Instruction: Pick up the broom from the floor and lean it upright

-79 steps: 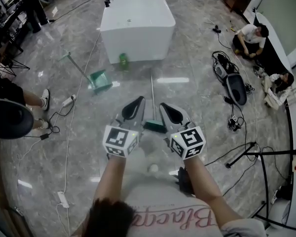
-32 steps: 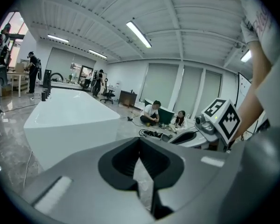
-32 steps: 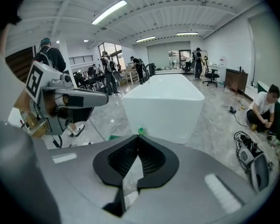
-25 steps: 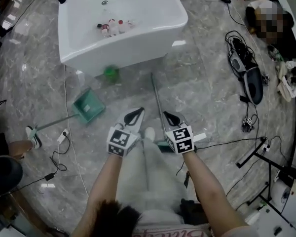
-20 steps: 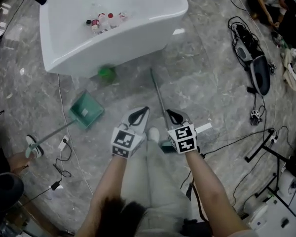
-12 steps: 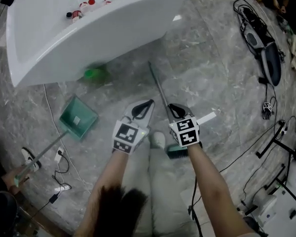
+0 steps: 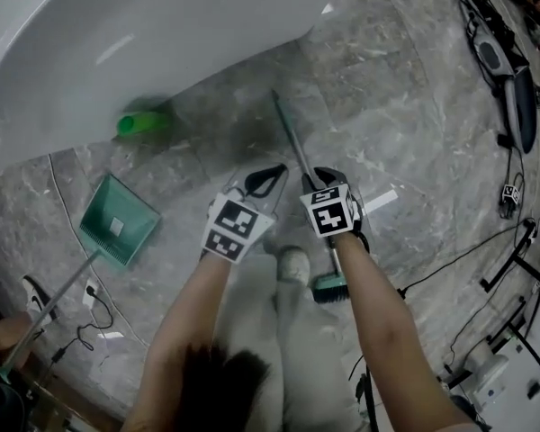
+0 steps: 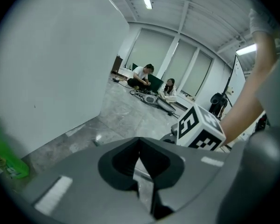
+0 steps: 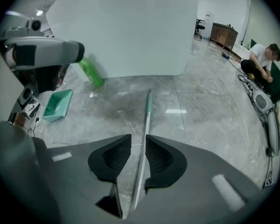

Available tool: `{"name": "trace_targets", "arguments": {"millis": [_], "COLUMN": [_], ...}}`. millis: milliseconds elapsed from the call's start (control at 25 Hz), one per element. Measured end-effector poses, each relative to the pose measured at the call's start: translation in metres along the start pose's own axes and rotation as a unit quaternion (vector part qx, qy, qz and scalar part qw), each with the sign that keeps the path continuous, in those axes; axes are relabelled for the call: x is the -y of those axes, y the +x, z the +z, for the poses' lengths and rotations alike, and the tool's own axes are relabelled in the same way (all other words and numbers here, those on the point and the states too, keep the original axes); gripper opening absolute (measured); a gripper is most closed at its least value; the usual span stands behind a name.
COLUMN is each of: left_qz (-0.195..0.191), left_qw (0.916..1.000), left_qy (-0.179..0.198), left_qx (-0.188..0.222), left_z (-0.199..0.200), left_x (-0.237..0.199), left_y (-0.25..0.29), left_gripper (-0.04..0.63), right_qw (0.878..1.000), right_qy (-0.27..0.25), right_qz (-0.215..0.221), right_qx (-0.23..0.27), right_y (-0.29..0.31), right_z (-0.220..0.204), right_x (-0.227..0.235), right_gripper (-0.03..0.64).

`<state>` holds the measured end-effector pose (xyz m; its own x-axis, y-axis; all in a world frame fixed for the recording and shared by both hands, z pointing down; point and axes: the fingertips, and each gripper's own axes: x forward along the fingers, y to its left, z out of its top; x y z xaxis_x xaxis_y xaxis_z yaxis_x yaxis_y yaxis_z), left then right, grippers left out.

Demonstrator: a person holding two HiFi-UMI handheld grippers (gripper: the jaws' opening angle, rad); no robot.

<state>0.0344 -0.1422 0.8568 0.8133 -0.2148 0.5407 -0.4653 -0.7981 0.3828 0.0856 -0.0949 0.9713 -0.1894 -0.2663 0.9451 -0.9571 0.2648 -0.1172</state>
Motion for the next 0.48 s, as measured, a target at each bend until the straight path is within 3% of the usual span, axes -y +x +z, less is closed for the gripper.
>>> {"name": "trace_targets", "arguments": {"millis": [280, 480], "left_qz": [-0.005, -0.010], "left_qw": [0.9997, 0.9997], "left_qy": [-0.001, 0.006], "left_qx": [-0.024, -0.020], "left_z": [-0.034, -0.035], "left_x": [-0.031, -0.050], "left_y": [0.029, 0.043], "left_gripper": [0.000, 0.000], "right_qw": [0.998, 0.995], "right_qy": [0.005, 0.005], "right_qz": [0.001, -0.010], "right_qx": [-0.066, -0.102], "right_y": [0.068, 0.099], "right_z": [-0.024, -0.039], "right_x": [0.013, 0.019], "right_gripper": [0.098, 0.092]}}
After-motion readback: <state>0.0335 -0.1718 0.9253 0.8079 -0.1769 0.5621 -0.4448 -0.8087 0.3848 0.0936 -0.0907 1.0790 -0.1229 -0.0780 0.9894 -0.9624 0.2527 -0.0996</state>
